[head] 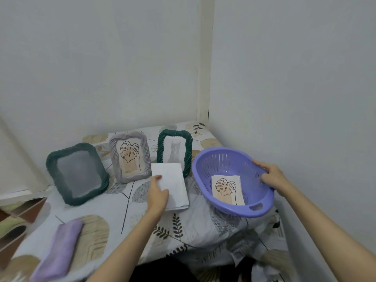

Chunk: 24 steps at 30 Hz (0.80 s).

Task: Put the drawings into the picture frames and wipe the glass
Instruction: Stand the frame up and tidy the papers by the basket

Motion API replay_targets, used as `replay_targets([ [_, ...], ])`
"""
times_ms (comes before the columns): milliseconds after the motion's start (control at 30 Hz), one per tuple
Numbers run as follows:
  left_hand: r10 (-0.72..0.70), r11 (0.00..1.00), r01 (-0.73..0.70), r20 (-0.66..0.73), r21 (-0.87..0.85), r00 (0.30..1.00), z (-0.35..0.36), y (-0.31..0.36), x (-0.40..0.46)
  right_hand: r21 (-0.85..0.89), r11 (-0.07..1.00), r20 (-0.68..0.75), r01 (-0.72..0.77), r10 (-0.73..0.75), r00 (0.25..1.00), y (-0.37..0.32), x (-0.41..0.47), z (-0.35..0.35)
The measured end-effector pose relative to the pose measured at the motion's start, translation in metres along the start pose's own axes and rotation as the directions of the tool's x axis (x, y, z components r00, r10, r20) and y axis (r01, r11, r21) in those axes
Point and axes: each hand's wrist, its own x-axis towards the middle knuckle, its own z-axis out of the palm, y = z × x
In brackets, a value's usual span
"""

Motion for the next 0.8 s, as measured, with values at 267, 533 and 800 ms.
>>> replay_targets([
  [267,0.082,0.964,-0.112,-0.129,-0.243,0.988,-0.020,0.026,-0.002,-0.109,0.994,0.048,-0.018,0.024,0.999,0.005,-0.008,0.004],
  [533,0.185,0.920,-0.210,-0.108,-0.329,0.977,0.005,0.061,-0.013,0.204,0.842,-0.177,0.500,-0.471,0.864,-0.096,-0.090,0.046],
  [800,0.403,0.862,-0.265,0.266,-0.433,0.876,0.027,0.089,-0.050,0.811,0.584,0.163,-0.041,-0.158,0.974,-0.107,-0.093,0.081],
])
